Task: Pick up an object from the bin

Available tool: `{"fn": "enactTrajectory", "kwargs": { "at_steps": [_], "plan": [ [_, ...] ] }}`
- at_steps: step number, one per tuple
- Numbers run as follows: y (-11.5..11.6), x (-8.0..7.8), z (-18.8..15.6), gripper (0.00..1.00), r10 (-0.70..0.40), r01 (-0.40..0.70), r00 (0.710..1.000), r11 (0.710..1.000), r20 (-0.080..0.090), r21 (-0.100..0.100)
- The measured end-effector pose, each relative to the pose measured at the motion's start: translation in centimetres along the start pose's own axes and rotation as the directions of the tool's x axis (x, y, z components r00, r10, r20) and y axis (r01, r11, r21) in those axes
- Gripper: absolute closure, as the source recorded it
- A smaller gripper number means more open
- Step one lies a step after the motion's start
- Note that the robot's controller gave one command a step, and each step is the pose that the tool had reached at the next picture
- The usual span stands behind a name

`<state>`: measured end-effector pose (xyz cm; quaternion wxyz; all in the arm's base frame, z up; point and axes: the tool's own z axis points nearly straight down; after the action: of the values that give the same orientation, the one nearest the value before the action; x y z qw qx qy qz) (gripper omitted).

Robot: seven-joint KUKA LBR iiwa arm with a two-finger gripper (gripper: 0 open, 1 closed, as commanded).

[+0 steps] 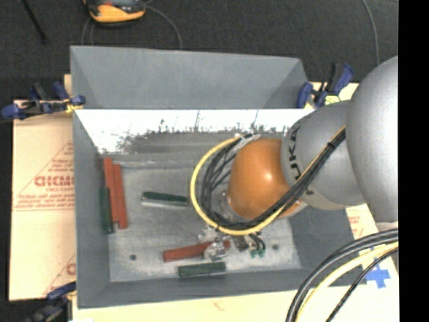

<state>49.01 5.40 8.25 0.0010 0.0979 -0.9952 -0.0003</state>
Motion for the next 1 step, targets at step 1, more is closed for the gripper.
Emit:
{"fn": "enactTrajectory", "kwargs": {
  "at_steps": [1],
  "plan": [
    [-0.01, -0.01, 0.00, 1.00, -0.001, 0.001, 1.000, 1.000, 0.000, 0.000]
  ]
}}
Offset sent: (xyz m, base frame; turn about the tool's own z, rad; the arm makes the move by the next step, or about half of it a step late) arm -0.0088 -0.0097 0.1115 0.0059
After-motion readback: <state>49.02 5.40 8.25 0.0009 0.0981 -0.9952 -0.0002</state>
